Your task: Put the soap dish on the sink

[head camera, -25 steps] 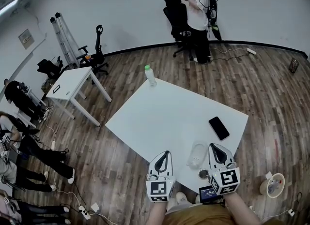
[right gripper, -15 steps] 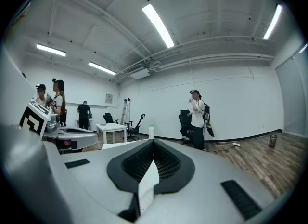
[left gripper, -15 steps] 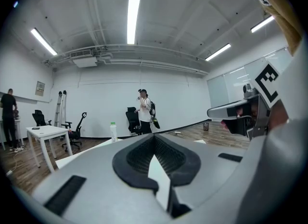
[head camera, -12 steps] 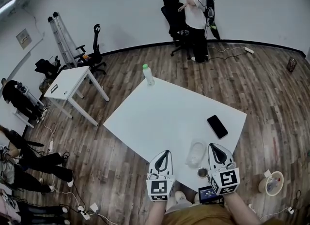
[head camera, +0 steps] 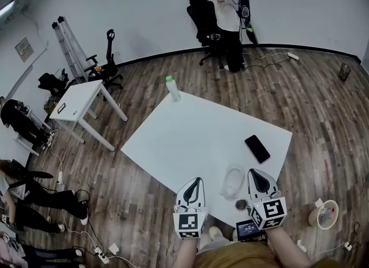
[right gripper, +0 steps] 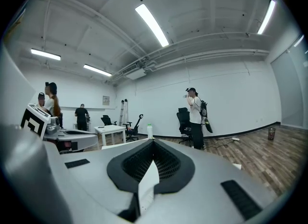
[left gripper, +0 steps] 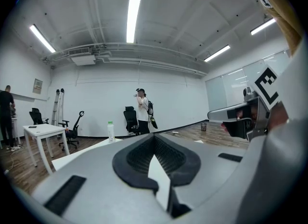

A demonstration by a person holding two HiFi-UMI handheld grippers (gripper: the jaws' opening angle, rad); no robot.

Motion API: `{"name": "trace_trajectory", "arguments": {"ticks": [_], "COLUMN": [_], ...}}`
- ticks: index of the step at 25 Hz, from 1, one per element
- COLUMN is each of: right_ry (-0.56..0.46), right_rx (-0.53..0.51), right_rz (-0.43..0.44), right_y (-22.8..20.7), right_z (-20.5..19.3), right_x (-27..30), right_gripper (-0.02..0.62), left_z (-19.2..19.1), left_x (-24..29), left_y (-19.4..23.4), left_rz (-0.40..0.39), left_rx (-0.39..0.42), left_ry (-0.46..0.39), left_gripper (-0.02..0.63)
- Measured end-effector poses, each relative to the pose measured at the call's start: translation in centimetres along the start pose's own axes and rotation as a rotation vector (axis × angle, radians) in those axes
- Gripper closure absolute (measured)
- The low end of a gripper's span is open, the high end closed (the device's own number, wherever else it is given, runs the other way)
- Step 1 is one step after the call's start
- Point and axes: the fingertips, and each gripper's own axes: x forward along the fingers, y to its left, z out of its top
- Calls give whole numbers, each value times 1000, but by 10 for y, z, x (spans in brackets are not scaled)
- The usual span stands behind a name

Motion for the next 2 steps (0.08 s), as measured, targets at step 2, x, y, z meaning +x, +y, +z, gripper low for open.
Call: {"name": "trace_trajectory", "arguments": {"ticks": [2], "right_ry": [5], "right_rx": [9], "right_rz": [-1], "right_y": [0], "right_z": [0], "right_x": [2], "right_gripper": [588], "left_z": [-1], "left_x": [2], "left_y": [2], "left_rz": [-3], "left_rx": [-2], "left_ry": [8], "left_gripper": [598]}}
